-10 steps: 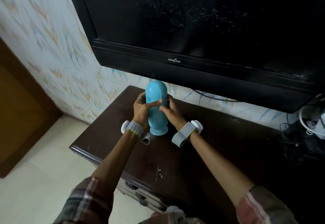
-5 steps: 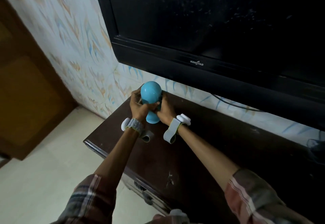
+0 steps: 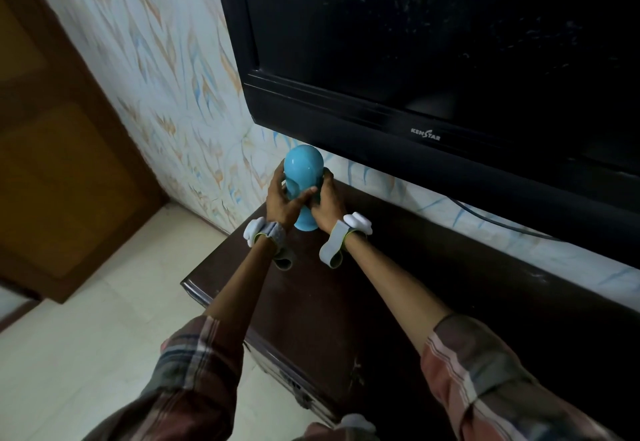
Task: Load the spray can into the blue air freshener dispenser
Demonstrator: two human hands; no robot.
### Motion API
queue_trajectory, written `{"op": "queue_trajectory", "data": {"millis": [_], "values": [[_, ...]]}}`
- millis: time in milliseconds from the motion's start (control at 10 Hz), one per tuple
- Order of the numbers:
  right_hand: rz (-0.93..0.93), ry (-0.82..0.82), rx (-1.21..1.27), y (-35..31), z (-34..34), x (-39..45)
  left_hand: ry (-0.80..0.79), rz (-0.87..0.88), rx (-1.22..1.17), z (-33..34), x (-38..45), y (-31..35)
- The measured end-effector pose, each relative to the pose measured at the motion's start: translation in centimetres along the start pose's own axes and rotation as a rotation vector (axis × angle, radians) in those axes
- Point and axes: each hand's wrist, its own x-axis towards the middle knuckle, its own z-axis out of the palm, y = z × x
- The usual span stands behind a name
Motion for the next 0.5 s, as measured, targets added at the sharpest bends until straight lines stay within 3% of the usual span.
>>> {"op": "queue_trajectory", "data": {"millis": [200,300,400,500], "values": [[0.048,-0.058,0.008,0.1,-0.3,-0.4,-0.069,-0.057,0.121,-0.4,-0.6,-0.6],[0.118,-0.122,-0.046,1.2,-0.7,-1.5,-0.111,-0.21,0.265,-1.0,-1.5,-2.5],[0.215,-0.21,-0.142,4.4,-1.7,-3.3,-0.284,-0.475,0.336,-0.4,-3.4,-2.2],[0.23,-0.233,-0.126,5.9,-2.3,-3.6,-0.411,-0.572,0.321,1.0,-4.4,-0.6]]}}
